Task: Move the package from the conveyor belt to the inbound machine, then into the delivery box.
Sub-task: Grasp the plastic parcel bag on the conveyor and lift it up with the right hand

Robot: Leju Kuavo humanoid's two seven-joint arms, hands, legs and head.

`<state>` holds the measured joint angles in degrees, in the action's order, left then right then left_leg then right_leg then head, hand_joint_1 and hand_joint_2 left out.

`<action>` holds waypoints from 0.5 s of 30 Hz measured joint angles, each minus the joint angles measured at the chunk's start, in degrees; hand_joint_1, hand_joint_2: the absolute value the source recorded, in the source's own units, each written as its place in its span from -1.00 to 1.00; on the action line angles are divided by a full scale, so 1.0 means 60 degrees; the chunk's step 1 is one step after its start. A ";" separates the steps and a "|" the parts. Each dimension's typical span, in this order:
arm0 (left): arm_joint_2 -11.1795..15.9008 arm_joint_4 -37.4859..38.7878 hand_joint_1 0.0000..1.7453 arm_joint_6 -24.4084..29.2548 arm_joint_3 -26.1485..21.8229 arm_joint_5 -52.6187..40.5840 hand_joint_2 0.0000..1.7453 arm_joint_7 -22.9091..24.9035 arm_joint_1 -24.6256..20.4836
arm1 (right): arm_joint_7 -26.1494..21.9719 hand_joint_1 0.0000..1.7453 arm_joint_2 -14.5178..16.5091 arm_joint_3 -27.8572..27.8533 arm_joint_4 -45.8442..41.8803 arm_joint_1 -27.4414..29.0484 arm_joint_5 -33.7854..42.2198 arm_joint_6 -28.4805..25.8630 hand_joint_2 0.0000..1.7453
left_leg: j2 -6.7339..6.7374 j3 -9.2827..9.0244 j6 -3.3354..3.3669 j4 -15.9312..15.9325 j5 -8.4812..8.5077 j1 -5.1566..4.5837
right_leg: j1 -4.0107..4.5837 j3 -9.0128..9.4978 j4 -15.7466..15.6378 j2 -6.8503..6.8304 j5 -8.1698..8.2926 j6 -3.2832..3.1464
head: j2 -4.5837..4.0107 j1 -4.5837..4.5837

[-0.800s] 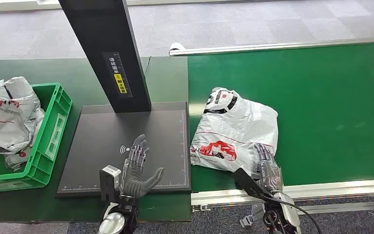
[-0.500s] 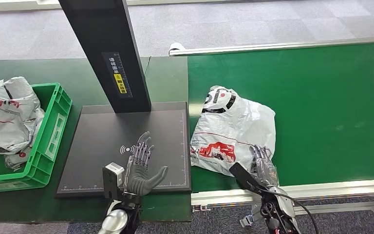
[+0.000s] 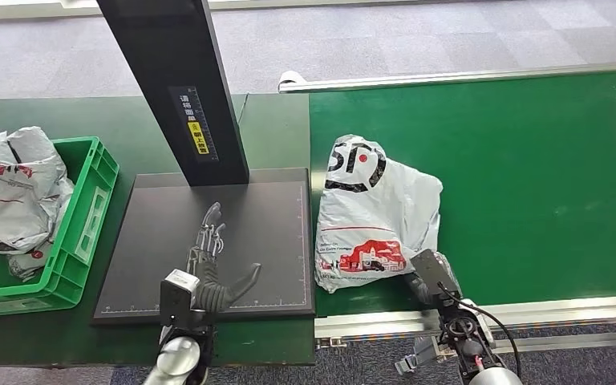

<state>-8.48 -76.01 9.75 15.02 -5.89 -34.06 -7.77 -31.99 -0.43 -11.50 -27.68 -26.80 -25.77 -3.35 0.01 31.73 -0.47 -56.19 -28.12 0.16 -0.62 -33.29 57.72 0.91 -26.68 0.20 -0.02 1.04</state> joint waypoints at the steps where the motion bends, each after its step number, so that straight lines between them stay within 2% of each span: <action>1: 0.0103 -0.0210 -1.00 0.0071 -0.0079 -0.0278 1.00 0.0023 0.0010 | -0.0120 1.00 0.0029 -0.0119 -0.0219 0.0113 0.0443 0.0591 1.00 | 0.0000 0.0001 0.0000 0.0001 0.0000 0.0002 | 0.0003 -0.0001 0.0000 0.0000 -0.0001 -0.0001 | 0.0000 0.0002; 3: 0.0257 -0.0550 -1.00 0.0083 -0.0236 -0.0540 1.00 0.0072 0.0031 | -0.0139 1.00 0.0103 -0.0232 -0.0604 0.0322 0.0860 0.1082 1.00 | -0.0001 0.0002 -0.0001 0.0002 0.0000 0.0003 | 0.0004 -0.0003 0.0000 0.0000 -0.0002 -0.0002 | 0.0000 0.0004; 9: 0.0439 -0.1042 -1.00 0.0218 -0.0446 -0.0972 1.00 0.0097 0.0138 | -0.0168 1.00 0.0205 -0.0317 -0.1256 0.0612 0.1279 0.1408 1.00 | -0.0002 0.0004 -0.0001 0.0002 0.0001 0.0002 | 0.0003 0.0001 0.0000 -0.0003 -0.0003 -0.0002 | 0.0000 -0.0001; 12: 0.0622 -0.1423 -1.00 0.0816 -0.0612 -0.2346 1.00 0.0220 0.0290 | -0.0212 1.00 0.0293 -0.0226 -0.2222 0.1052 0.1964 0.1950 1.00 | -0.0004 0.0006 -0.0001 0.0001 0.0000 0.0001 | 0.0002 0.0003 0.0000 -0.0008 -0.0003 -0.0001 | 0.0000 -0.0001; 15: 0.0913 -0.1890 -1.00 0.1102 -0.0972 -0.3955 1.00 0.0502 0.0477 | 0.0260 1.00 0.0426 0.0138 -0.4107 0.1790 0.2331 0.2157 1.00 | -0.0004 0.0009 -0.0001 0.0002 -0.0002 0.0002 | 0.0004 -0.0008 0.0000 -0.0009 -0.0008 -0.0007 | 0.0000 0.0003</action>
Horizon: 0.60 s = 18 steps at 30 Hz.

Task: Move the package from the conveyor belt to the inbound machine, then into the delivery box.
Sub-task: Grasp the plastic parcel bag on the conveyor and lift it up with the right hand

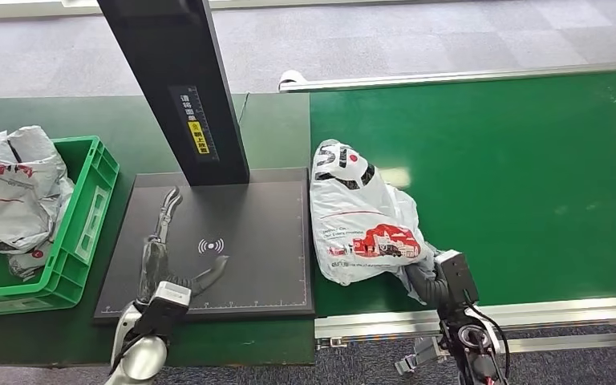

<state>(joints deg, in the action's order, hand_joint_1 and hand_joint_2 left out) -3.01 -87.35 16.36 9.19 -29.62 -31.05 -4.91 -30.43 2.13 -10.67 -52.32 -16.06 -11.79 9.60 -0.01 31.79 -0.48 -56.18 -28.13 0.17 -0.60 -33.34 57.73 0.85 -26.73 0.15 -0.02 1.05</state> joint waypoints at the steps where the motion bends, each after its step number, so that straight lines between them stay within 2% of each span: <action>1: 0.0085 -0.0098 -1.00 0.0016 -0.0119 -0.0443 1.00 0.0075 0.0029 | 0.0144 1.00 0.0021 0.0168 -0.0605 0.0209 0.0009 0.0000 1.00 | 0.0001 0.0002 -0.0001 0.0001 0.0000 0.0001 | 0.0001 -0.0004 0.0000 0.0000 -0.0002 -0.0003 | 0.0000 0.0001; 4: 0.0317 -0.0247 -1.00 -0.0074 -0.0454 -0.1447 1.00 0.0298 -0.0008 | 0.0409 1.00 0.0016 0.0817 -0.2135 0.0641 -0.0143 -0.0037 1.00 | 0.0007 0.0006 -0.0003 0.0005 0.0000 0.0004 | 0.0006 -0.0010 0.0002 0.0004 -0.0003 -0.0006 | 0.0000 -0.0003; 7: 0.0590 -0.0255 -1.00 -0.0471 -0.0749 -0.2094 1.00 0.0557 -0.0217 | 0.0584 1.00 -0.0021 0.1722 -0.3011 0.0623 -0.0584 -0.0133 1.00 | 0.0019 0.0002 -0.0007 0.0007 0.0005 0.0007 | 0.0009 -0.0006 0.0006 0.0012 -0.0001 -0.0008 | 0.0000 -0.0003; 12: 0.1150 0.0207 -1.00 -0.1682 -0.1055 -0.1799 1.00 0.0614 -0.0985 | 0.1280 1.00 -0.0028 0.3602 -0.3095 -0.0549 -0.1850 -0.0660 1.00 | 0.0019 -0.0003 -0.0023 0.0005 0.0032 0.0007 | 0.0009 -0.0005 0.0015 0.0011 0.0013 -0.0019 | 0.0000 -0.0004; 18: 0.1493 0.0846 -1.00 -0.2042 -0.1357 -0.1458 1.00 0.0555 -0.1667 | 0.1683 1.00 0.0103 0.5316 -0.2454 -0.1997 -0.2354 -0.0906 1.00 | 0.0016 0.0001 -0.0027 0.0004 0.0035 0.0008 | 0.0010 -0.0009 0.0022 0.0013 0.0016 -0.0024 | 0.0000 -0.0005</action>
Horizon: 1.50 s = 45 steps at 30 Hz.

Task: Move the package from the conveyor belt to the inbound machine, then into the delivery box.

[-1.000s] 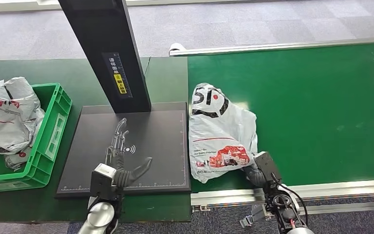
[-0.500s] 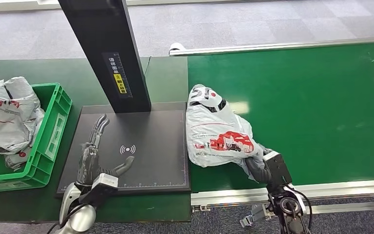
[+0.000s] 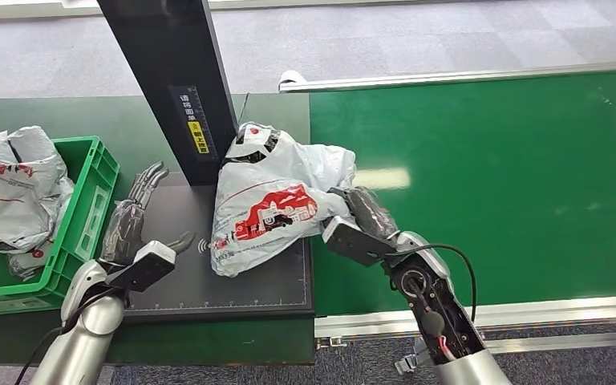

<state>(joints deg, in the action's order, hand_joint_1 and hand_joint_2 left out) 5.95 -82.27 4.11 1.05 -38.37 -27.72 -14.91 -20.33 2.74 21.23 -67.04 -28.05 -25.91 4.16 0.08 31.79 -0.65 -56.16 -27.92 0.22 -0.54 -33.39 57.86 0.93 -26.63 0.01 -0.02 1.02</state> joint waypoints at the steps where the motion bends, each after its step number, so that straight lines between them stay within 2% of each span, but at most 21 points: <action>1: 0.0056 0.0106 -1.00 -0.0026 -0.0017 0.0067 1.00 -0.0004 -0.0059 | 0.0026 1.00 0.0070 0.0217 0.0160 -0.0176 -0.0037 0.0026 1.00 | 0.0005 0.0002 0.0000 0.0000 -0.0001 0.0001 | 0.0000 -0.0005 0.0001 0.0005 0.0000 0.0000 | 0.0000 0.0001; 7: 0.0385 0.0676 -1.00 -0.0093 -0.0157 0.0541 1.00 -0.0055 -0.0283 | 0.0003 1.00 0.0847 0.1371 0.1486 -0.1003 0.0284 0.0315 1.00 | 0.0012 0.0007 -0.0004 0.0002 -0.0002 0.0015 | 0.0014 -0.0018 0.0003 0.0014 -0.0003 -0.0004 | 0.0000 0.0001; 11: 0.0546 0.0718 -1.00 0.0017 -0.0427 0.0610 1.00 0.0150 -0.0301 | -0.0187 1.00 0.1349 0.1963 0.2388 -0.1226 0.0626 0.0397 1.00 | 0.0010 0.0008 -0.0008 0.0002 -0.0002 0.0026 | 0.0023 -0.0017 0.0003 0.0013 -0.0004 -0.0005 | 0.0000 -0.0001; 17: 0.0741 0.0464 -1.00 -0.0040 -0.1137 0.0751 1.00 0.0322 -0.0299 | -0.0302 1.00 0.1726 0.2596 0.3158 -0.1231 0.0991 0.0470 1.00 | 0.0005 0.0010 -0.0009 0.0002 -0.0002 0.0028 | 0.0024 -0.0018 0.0003 0.0012 -0.0004 -0.0006 | 0.0000 -0.0001; 18: 0.0743 0.0405 -1.00 -0.0160 -0.1261 0.0879 1.00 0.0318 -0.0300 | -0.0308 0.94 0.1775 0.2671 0.3261 -0.1233 0.1054 0.0514 1.00 | 0.0005 0.0010 -0.0009 0.0001 -0.0002 0.0027 | 0.0024 -0.0018 0.0003 0.0012 -0.0004 -0.0006 | 0.0000 -0.0002; 20: 0.0736 0.0273 -1.00 -0.0438 -0.1519 0.1133 1.00 0.0311 -0.0299 | -0.0319 0.61 0.1882 0.2818 0.3478 -0.1237 0.1167 0.0616 1.00 | 0.0006 0.0011 -0.0010 0.0001 -0.0003 0.0027 | 0.0024 -0.0019 0.0002 0.0012 -0.0004 -0.0006 | 0.0000 -0.0003; 22: 0.0721 0.0148 -1.00 -0.0648 -0.1752 0.1265 1.00 0.0311 -0.0296 | -0.0328 -0.33 0.2003 0.2949 0.3685 -0.1246 0.1236 0.0683 1.00 | 0.0005 0.0011 -0.0010 0.0001 -0.0003 0.0027 | 0.0024 -0.0020 0.0002 0.0012 -0.0004 -0.0006 | 0.0000 -0.0002; 24: 0.0696 0.0042 -1.00 -0.0795 -0.1953 0.1340 1.00 0.0305 -0.0286 | -0.0331 -1.00 0.2119 0.3073 0.3869 -0.1272 0.1290 0.0711 1.00 | 0.0005 0.0011 -0.0011 0.0001 -0.0003 0.0027 | 0.0024 -0.0020 0.0002 0.0012 -0.0004 -0.0006 | 0.0000 -0.0001; 29: 0.0620 -0.0106 -1.00 -0.0908 -0.2369 0.1442 1.00 0.0247 -0.0214 | -0.0364 -1.00 0.2278 0.3249 0.4213 -0.1356 0.1553 0.0779 1.00 | 0.0005 0.0009 -0.0011 0.0001 -0.0003 0.0028 | 0.0025 -0.0020 0.0003 0.0012 -0.0004 -0.0006 | 0.0000 -0.0001; 36: 0.0475 -0.0448 -1.00 -0.0055 -0.3118 0.1904 1.00 0.0065 -0.0144 | -0.0602 -1.00 0.2181 0.3177 0.4515 -0.1281 0.2195 0.0838 1.00 | 0.0004 0.0009 -0.0011 0.0000 -0.0003 0.0027 | 0.0024 -0.0020 0.0002 0.0011 -0.0004 -0.0006 | 0.0000 -0.0003; 38: 0.0409 -0.0644 -1.00 0.0350 -0.3376 0.2040 1.00 -0.0077 -0.0062 | -0.0804 -1.00 0.2052 0.2995 0.4583 -0.1134 0.2737 0.1209 1.00 | 0.0004 0.0008 -0.0012 0.0000 -0.0005 0.0026 | 0.0023 -0.0022 0.0000 0.0011 -0.0005 -0.0006 | 0.0000 -0.0002; 41: 0.0351 -0.0886 -1.00 0.0900 -0.3631 0.1836 1.00 -0.0238 0.0099 | -0.1398 -1.00 0.1736 0.2482 0.4648 -0.0711 0.3977 0.2320 1.00 | -0.0005 0.0011 -0.0013 -0.0001 -0.0007 0.0026 | 0.0022 -0.0021 -0.0002 0.0000 -0.0008 -0.0006 | 0.0000 -0.0002; 45: 0.0345 -0.0992 -1.00 0.1085 -0.3706 0.1713 1.00 -0.0301 0.0251 | -0.1831 -1.00 0.1322 0.1715 0.4518 0.0010 0.4906 0.2984 1.00 | -0.0013 0.0014 -0.0012 -0.0001 -0.0008 0.0025 | 0.0022 -0.0020 -0.0003 -0.0011 -0.0009 -0.0005 | 0.0000 -0.0002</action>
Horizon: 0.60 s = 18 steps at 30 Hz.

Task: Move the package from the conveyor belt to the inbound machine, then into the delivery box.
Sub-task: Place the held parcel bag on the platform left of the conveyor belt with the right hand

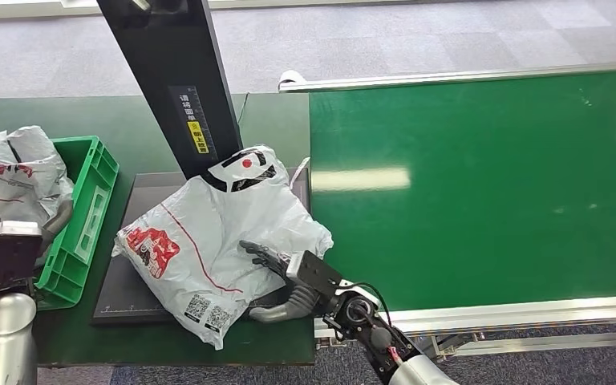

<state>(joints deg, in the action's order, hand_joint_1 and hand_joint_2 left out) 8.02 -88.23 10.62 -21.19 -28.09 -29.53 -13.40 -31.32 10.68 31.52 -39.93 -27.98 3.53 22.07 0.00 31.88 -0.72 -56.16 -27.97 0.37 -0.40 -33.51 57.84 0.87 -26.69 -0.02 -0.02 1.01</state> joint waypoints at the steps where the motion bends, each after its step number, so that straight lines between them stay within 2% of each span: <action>1: 0.0001 -0.0024 -1.00 0.0015 0.0003 0.0003 1.00 -0.0015 0.0034 | -0.0010 -1.00 -0.0092 -0.0189 -0.0133 0.0232 0.0168 0.0084 1.00 | -0.0001 0.0000 0.0000 0.0000 0.0000 0.0000 | 0.0000 0.0000 0.0000 0.0000 0.0000 0.0000 | 0.0000 0.0000; 6: 0.0003 -0.0135 -1.00 -0.0205 0.0036 0.0207 1.00 -0.0064 0.0126 | 0.0065 -1.00 -0.0479 -0.1019 -0.0858 0.1169 0.0647 0.0281 1.00 | 0.0001 -0.0002 0.0000 0.0000 -0.0001 0.0001 | 0.0001 -0.0003 -0.0001 0.0001 0.0000 -0.0001 | 0.0000 0.0001; 10: 0.0005 -0.0178 -1.00 -0.1186 0.0362 0.0716 1.00 -0.0091 0.0113 | 0.0268 -1.00 -0.0723 -0.1787 -0.1425 0.1875 0.0960 0.0201 1.00 | -0.0005 -0.0004 0.0000 0.0000 -0.0001 0.0000 | 0.0000 0.0000 -0.0003 -0.0006 -0.0002 0.0000 | 0.0000 0.0000; 13: -0.0001 -0.0171 -1.00 -0.1864 0.1025 0.0892 1.00 -0.0091 0.0072 | 0.0418 -1.00 -0.0845 -0.2470 -0.1866 0.2441 0.0916 0.0115 1.00 | -0.0004 -0.0006 0.0002 -0.0001 -0.0002 -0.0005 | -0.0004 0.0001 -0.0004 -0.0006 -0.0002 0.0001 | 0.0000 0.0000; 18: -0.0162 0.0081 -1.00 -0.2572 0.2727 0.1238 1.00 0.0023 -0.0007 | 0.0745 -1.00 -0.0869 -0.3373 -0.2579 0.3293 0.0588 0.0025 1.00 | -0.0005 -0.0003 0.0004 -0.0003 -0.0004 -0.0015 | -0.0014 0.0000 -0.0006 -0.0005 -0.0001 0.0002 | 0.0000 0.0002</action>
<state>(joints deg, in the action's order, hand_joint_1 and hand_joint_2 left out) 7.05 -87.74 -4.81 -4.83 -20.66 -29.39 -13.44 -26.85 5.46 11.28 -55.41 -8.23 7.05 22.22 -0.03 31.86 -0.69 -56.18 -27.99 0.28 -0.49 -33.51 57.81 0.84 -26.69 -0.01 -0.02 1.02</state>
